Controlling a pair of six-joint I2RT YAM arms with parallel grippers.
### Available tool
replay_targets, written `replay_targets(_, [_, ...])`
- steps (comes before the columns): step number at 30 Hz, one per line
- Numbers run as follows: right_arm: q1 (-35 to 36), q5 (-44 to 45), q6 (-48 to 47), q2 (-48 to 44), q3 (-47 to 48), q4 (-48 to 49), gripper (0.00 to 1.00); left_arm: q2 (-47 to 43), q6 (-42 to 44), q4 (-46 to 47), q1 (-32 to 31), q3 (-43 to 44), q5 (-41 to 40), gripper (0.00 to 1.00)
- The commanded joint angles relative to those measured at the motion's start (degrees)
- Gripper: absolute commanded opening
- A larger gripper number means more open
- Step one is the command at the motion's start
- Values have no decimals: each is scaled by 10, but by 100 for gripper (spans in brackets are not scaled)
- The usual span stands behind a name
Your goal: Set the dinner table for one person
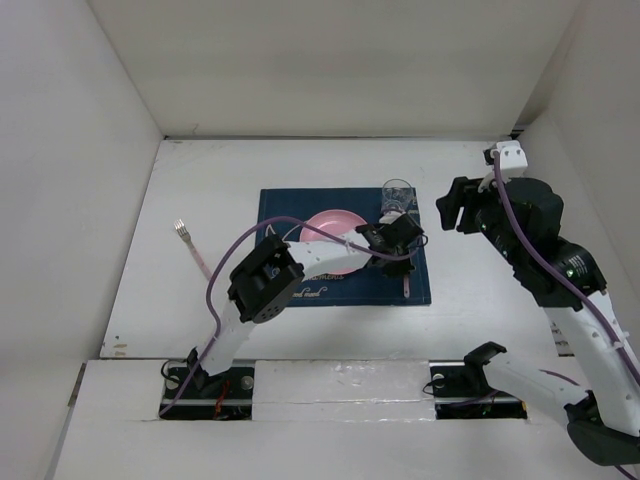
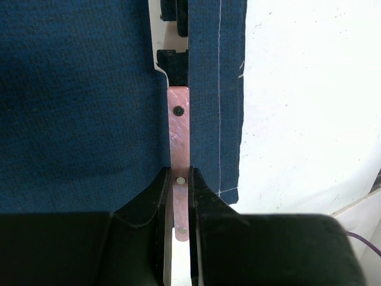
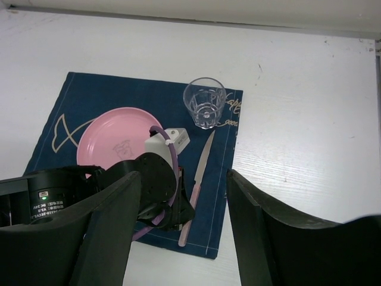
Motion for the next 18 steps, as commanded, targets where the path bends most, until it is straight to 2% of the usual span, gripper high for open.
replay_targets(1, [-3, -7, -7, -10, -2, 26, 64, 6, -14, 2, -3, 22, 3, 0])
replay_targets(18, [-8, -7, -7, -20, -7, 20, 66, 31, -29, 3, -3, 34, 19, 0])
